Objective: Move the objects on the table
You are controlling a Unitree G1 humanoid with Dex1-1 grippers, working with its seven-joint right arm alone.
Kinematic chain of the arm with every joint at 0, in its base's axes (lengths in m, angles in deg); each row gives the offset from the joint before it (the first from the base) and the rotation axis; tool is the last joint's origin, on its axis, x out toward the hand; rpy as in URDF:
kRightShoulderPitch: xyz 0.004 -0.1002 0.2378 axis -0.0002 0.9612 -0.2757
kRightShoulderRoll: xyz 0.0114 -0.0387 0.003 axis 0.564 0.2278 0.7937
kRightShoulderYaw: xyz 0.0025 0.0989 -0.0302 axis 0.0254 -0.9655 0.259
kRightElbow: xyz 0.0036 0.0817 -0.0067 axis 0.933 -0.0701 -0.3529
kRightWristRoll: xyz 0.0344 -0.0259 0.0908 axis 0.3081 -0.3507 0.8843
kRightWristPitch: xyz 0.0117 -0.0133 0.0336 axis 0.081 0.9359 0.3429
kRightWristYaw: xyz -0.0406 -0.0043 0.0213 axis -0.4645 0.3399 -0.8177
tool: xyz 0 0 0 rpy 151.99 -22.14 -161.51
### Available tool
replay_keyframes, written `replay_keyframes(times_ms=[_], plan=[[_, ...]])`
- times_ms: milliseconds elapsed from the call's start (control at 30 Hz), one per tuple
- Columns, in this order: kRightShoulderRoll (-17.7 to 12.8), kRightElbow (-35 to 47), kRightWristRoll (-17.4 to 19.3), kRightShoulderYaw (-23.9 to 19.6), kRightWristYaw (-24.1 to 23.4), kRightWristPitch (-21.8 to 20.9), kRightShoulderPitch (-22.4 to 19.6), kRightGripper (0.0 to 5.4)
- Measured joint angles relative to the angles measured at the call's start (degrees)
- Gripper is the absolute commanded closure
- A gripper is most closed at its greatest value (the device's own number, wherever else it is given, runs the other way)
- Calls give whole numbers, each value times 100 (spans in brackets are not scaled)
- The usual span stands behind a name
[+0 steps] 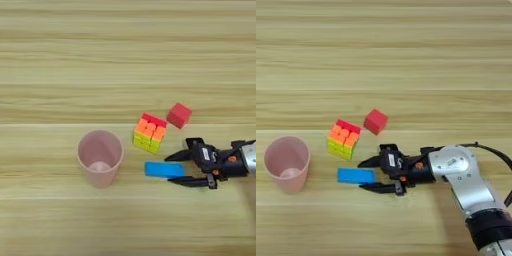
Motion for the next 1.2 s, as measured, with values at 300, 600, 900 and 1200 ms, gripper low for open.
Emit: replay_keyframes(times_ms=[300,600,900,1200], plan=[[-1,187,356,-34,168,398,81,162],[-134,761,1031,-480,322,808,79,85],[-292,1318,1980,-1142,532,1370,52,3],[-121,2008,2524,-1443,141,1874,-150,3]])
